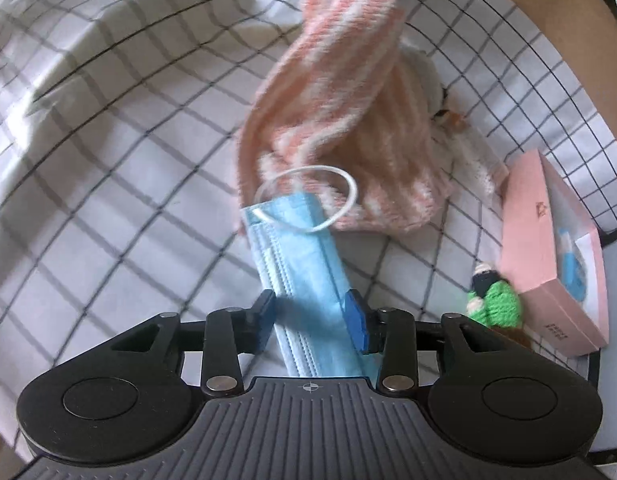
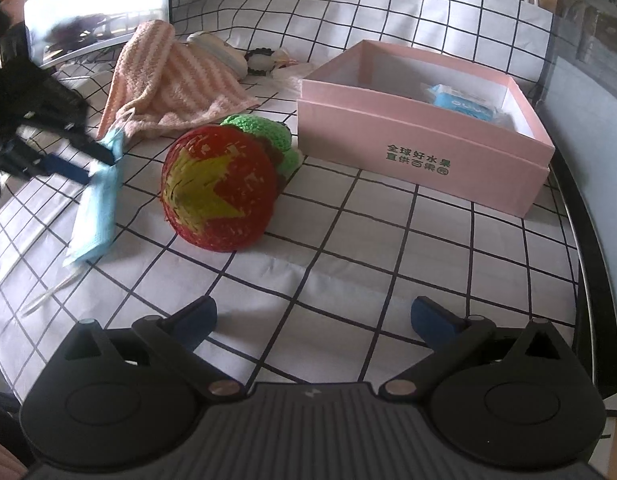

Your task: Organize soft objects

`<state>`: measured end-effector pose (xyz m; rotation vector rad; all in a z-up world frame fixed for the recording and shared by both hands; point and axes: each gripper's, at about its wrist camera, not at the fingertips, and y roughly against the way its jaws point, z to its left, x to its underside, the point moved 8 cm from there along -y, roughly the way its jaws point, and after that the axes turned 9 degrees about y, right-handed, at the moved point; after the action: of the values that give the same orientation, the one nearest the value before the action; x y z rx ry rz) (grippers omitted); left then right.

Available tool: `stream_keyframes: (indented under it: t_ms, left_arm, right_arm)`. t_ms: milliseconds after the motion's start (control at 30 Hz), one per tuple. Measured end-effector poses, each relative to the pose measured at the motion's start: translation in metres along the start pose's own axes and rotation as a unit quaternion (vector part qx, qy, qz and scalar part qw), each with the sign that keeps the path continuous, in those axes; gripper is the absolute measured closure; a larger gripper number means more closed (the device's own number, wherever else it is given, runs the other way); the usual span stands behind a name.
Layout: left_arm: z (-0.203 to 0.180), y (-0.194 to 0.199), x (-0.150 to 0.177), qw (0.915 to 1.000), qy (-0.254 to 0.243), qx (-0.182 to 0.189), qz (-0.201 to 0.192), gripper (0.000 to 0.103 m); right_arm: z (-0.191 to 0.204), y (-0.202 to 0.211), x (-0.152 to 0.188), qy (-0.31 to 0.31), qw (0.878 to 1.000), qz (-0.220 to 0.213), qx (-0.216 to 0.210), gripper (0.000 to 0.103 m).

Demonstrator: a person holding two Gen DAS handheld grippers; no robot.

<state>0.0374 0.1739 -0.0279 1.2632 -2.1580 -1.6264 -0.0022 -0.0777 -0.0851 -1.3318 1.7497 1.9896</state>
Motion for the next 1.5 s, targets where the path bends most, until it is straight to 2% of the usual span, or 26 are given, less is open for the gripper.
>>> stream_keyframes:
  t_ms: [133,267,400,500,567,633,733,833,933,1033,1133,1200,1267,1333,1367,1400,1500]
  left_arm:
    - [-0.021,-0.009,-0.002,0.9999,-0.006,0.014,0.0,0.061]
    - [-0.035,-0.01,-0.002,0.9997,-0.022,0.008,-0.011,0.062]
    - [-0.04,0.003,0.002,0.9978,-0.061,0.009,-0.026,0.062]
    - [-0.048,0.004,0.004,0.9944,-0.102,0.018,-0.019,0.062]
    - [-0.058,-0.001,0.002,0.9907,-0.132,0.024,-0.02,0.065]
    - [-0.074,-0.011,0.002,0.9814,-0.188,0.033,-0.02,0.07]
    - [-0.079,-0.025,0.015,0.9643,-0.264,-0.002,0.012,0.07]
    - [-0.068,-0.019,0.027,0.9571,-0.289,-0.003,0.023,0.07]
    - [-0.047,-0.007,0.033,0.955,-0.294,0.001,0.036,0.07]
    - [-0.027,0.006,0.032,0.9579,-0.285,0.004,0.035,0.07]
    - [-0.01,0.026,0.022,0.9711,-0.238,0.005,0.02,0.07]
    - [0.005,0.037,0.013,0.9851,-0.171,0.008,0.015,0.07]
    - [0.023,0.043,0.004,0.997,-0.07,0.029,0.017,0.07]
    - [0.033,0.047,-0.004,0.9978,0.027,0.061,0.003,0.07]
    - [0.033,0.048,-0.005,0.996,0.049,0.074,-0.01,0.07]
    - [0.03,0.048,-0.005,0.9959,0.049,0.073,-0.022,0.07]
    - [0.011,0.036,0.008,0.9989,-0.033,0.016,-0.028,0.07]
  right_arm:
    - [0.001,0.001,0.0,0.005,1.0,-0.001,-0.004,0.0]
    - [0.001,0.002,0.001,0.007,1.0,-0.005,-0.004,0.0]
    - [0.001,0.003,0.002,0.006,1.0,-0.011,-0.002,0.0]
    - [0.002,0.003,0.002,0.005,1.0,-0.01,0.0,0.0]
    - [0.001,0.003,0.001,0.005,1.0,-0.009,0.0,0.0]
    - [0.001,0.003,0.001,0.004,1.0,-0.006,0.001,0.0]
    - [0.001,0.003,0.001,0.001,1.0,-0.003,0.003,0.0]
    - [0.0,0.004,0.002,-0.003,1.0,-0.002,0.007,0.0]
    - [-0.001,0.004,0.002,-0.01,1.0,0.0,0.01,0.0]
    - [-0.002,0.002,0.0,-0.014,1.0,0.01,0.01,0.0]
    - [-0.002,0.001,-0.002,-0.013,1.0,0.023,0.009,0.0]
    - [-0.001,0.001,-0.002,-0.011,1.0,0.023,0.009,0.0]
    - [-0.001,0.001,-0.001,-0.01,1.0,0.019,0.009,0.0]
    - [-0.001,0.002,-0.001,-0.009,1.0,0.019,0.009,0.0]
    - [-0.001,0.002,-0.001,-0.008,1.0,0.019,0.009,0.0]
    - [-0.001,0.002,-0.001,-0.007,1.0,0.02,0.008,0.0]
    - [0.0,0.003,0.0,0.0,1.0,0.02,0.002,0.0]
